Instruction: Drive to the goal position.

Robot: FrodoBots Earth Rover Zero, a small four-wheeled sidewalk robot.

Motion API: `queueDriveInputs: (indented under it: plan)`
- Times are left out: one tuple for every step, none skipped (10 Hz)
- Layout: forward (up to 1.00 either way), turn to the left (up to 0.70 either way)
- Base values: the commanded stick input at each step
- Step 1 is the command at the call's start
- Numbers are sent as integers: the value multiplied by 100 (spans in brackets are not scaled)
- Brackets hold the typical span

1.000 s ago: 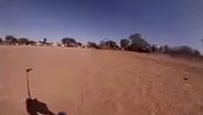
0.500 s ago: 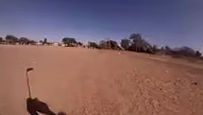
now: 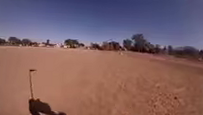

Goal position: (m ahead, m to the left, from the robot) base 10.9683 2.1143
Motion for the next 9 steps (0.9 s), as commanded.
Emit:
queueDriveInputs:
  plan:
    - [70, 0]
    - [70, 0]
    - [70, 0]
    - [70, 0]
    - [70, 0]
    - [70, 0]
    - [70, 0]
    - [70, 0]
    - [70, 0]
